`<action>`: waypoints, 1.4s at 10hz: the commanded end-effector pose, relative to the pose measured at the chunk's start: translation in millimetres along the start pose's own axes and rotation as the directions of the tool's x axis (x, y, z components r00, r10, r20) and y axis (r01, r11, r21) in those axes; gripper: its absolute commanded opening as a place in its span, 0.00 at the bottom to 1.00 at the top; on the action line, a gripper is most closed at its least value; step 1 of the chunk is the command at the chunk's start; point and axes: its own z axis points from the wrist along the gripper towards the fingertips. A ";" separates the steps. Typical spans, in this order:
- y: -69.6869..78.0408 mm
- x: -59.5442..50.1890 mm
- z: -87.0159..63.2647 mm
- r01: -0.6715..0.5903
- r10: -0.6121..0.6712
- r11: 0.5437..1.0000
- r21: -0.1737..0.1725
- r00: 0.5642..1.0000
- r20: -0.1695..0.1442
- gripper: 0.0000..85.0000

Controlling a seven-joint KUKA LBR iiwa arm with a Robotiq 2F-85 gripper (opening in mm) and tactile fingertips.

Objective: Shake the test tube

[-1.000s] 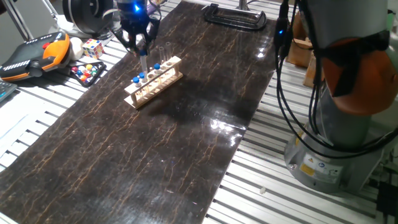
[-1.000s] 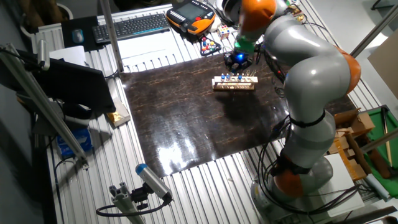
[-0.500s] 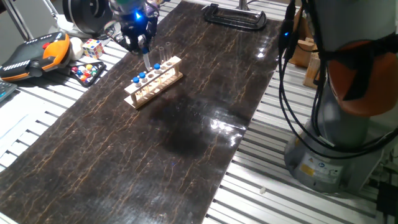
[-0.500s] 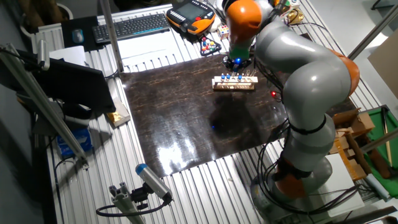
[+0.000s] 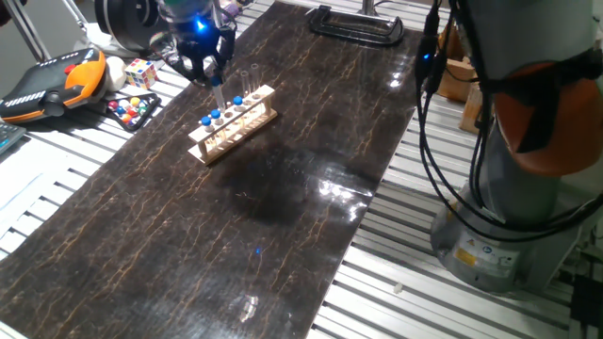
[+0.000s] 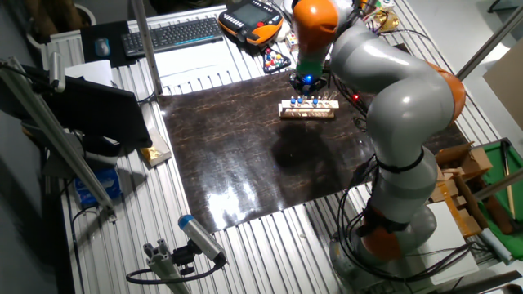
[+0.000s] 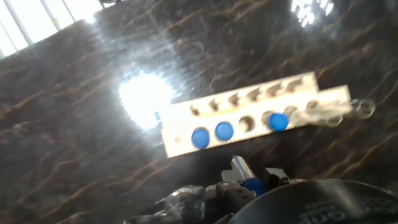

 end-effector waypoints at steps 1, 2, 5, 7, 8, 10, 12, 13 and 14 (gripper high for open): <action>0.0 0.0 -0.1 -0.084 0.065 0.981 -0.175 0.991 -0.116 0.01; 0.2 0.2 -0.2 -0.112 0.078 0.970 -0.218 0.985 -0.156 0.01; 1.2 1.0 -0.5 -0.128 0.069 0.951 -0.281 0.975 -0.210 0.01; 2.0 1.6 -0.4 -0.129 0.072 0.946 -0.298 0.978 -0.195 0.01; 1.2 0.6 -0.3 -0.034 0.017 0.981 -0.190 0.996 -0.089 0.01; -4.4 -4.2 1.3 0.042 -0.041 0.997 -0.070 0.999 0.014 0.01; -7.6 -6.1 2.1 0.072 -0.074 0.997 0.030 0.995 0.072 0.01; -8.7 -6.2 1.6 0.086 -0.094 0.993 0.083 0.991 0.097 0.01; -10.7 -7.1 1.8 0.094 -0.110 0.987 0.127 0.986 0.121 0.01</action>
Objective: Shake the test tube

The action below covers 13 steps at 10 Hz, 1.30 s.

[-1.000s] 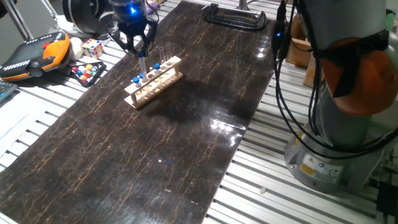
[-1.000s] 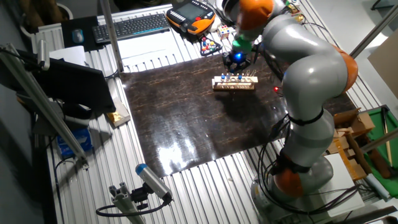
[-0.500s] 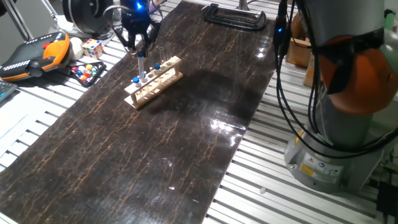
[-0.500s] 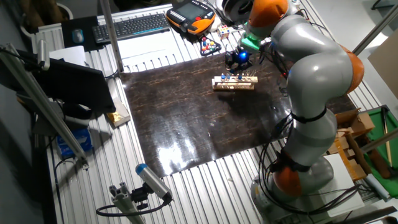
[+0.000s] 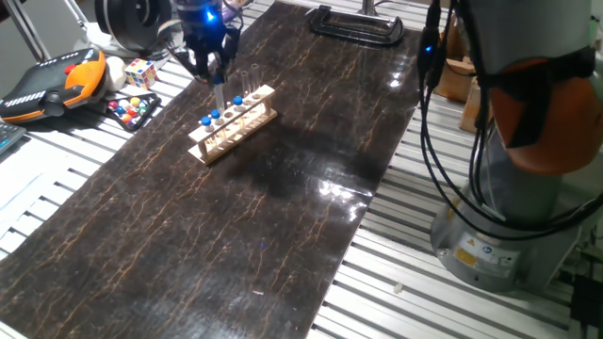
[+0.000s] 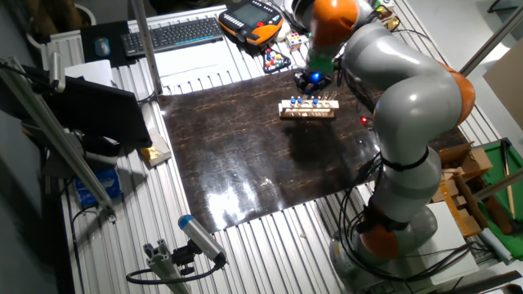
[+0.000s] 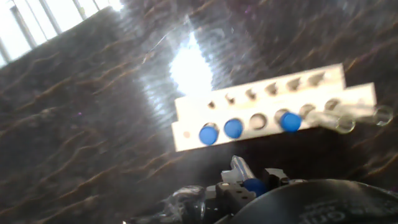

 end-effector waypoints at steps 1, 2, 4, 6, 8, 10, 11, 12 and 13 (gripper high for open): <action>-1.8 -0.8 0.5 -0.004 -0.010 0.986 0.169 0.997 0.080 0.01; -4.4 -1.9 1.1 0.006 -0.023 0.981 0.194 0.996 0.088 0.01; -8.6 -3.6 2.4 0.041 -0.067 0.968 0.247 0.993 0.099 0.01; -7.2 -3.2 2.6 0.024 -0.038 0.979 0.203 0.997 0.068 0.01; -7.1 -2.4 1.7 -0.128 0.126 0.992 -0.018 0.989 -0.071 0.01; -5.0 -0.9 0.1 -0.258 0.239 0.958 -0.126 0.959 -0.151 0.01; -4.4 -0.7 -0.2 -0.276 0.255 0.952 -0.133 0.955 -0.154 0.01; -4.3 -0.6 -0.2 -0.276 0.254 0.950 -0.148 0.955 -0.152 0.01; -3.8 -0.5 -0.2 -0.281 0.256 0.946 -0.164 0.954 -0.158 0.01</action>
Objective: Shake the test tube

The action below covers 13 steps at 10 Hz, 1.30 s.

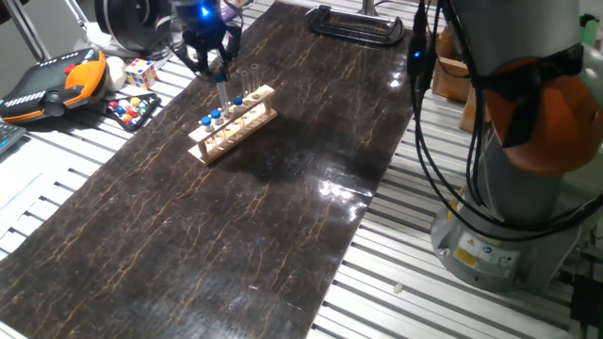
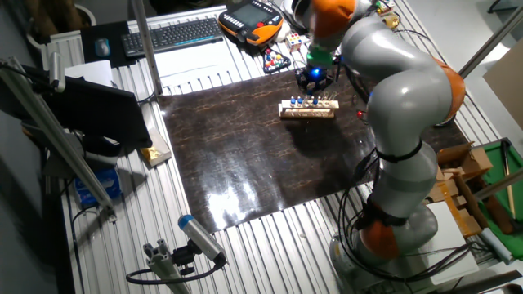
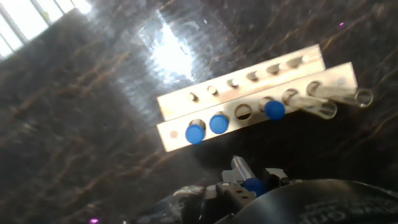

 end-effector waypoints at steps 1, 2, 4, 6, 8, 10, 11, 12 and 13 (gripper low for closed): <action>0.2 0.1 -0.2 -0.084 0.085 0.986 -0.145 0.996 -0.001 0.01; 0.0 0.0 -0.1 -0.076 0.078 0.987 -0.142 0.997 0.004 0.01; -0.8 -0.6 -0.1 0.022 -0.017 0.998 -0.062 0.997 0.076 0.01; -1.4 -1.6 0.7 0.154 -0.158 0.987 0.045 0.979 0.128 0.01; -1.6 -2.1 1.1 0.242 -0.251 0.967 0.082 0.957 0.142 0.01; -4.8 -4.0 2.0 0.312 -0.322 0.946 0.090 0.936 0.141 0.01; -6.8 -5.8 3.2 0.334 -0.344 0.939 0.086 0.929 0.140 0.01; -9.3 -8.2 4.7 0.350 -0.357 0.934 0.077 0.923 0.139 0.01; -11.5 -10.6 6.4 0.362 -0.371 0.929 0.081 0.918 0.142 0.01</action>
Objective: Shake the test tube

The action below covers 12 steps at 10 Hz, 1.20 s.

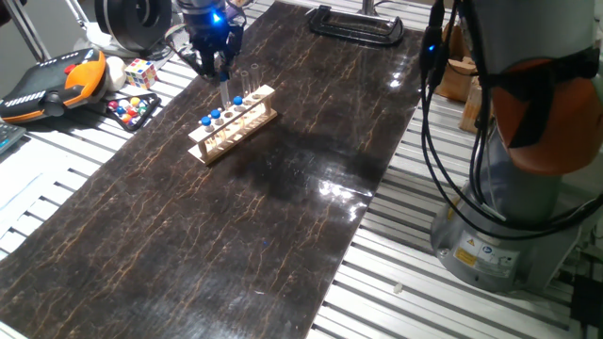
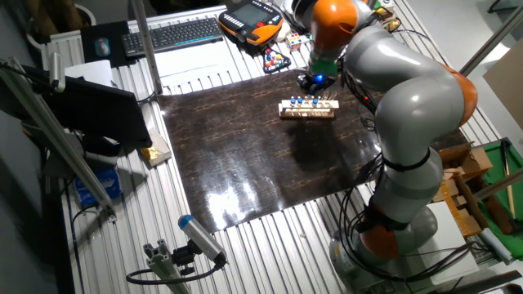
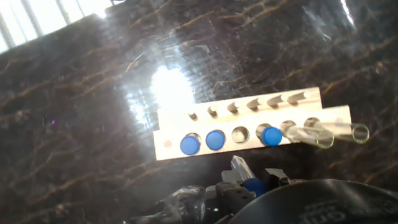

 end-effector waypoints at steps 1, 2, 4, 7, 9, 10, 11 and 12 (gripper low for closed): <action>-2.9 -1.8 2.1 0.098 -0.098 0.995 0.005 0.995 0.007 0.01; -7.0 -4.0 4.9 0.107 -0.107 0.994 0.001 0.994 0.008 0.01; -9.8 -7.5 10.0 0.109 -0.109 0.994 -0.013 0.994 0.004 0.01; -10.2 -11.2 14.2 0.113 -0.114 0.993 -0.025 0.994 0.000 0.01; -9.9 -12.3 15.6 0.116 -0.116 0.993 -0.030 0.993 -0.001 0.01; -9.7 -13.3 16.8 0.118 -0.118 0.993 -0.030 0.993 0.001 0.01; -9.5 -14.8 18.6 0.119 -0.119 0.992 -0.033 0.993 0.000 0.01; -9.1 -16.4 20.6 0.121 -0.121 0.992 -0.036 0.993 -0.001 0.01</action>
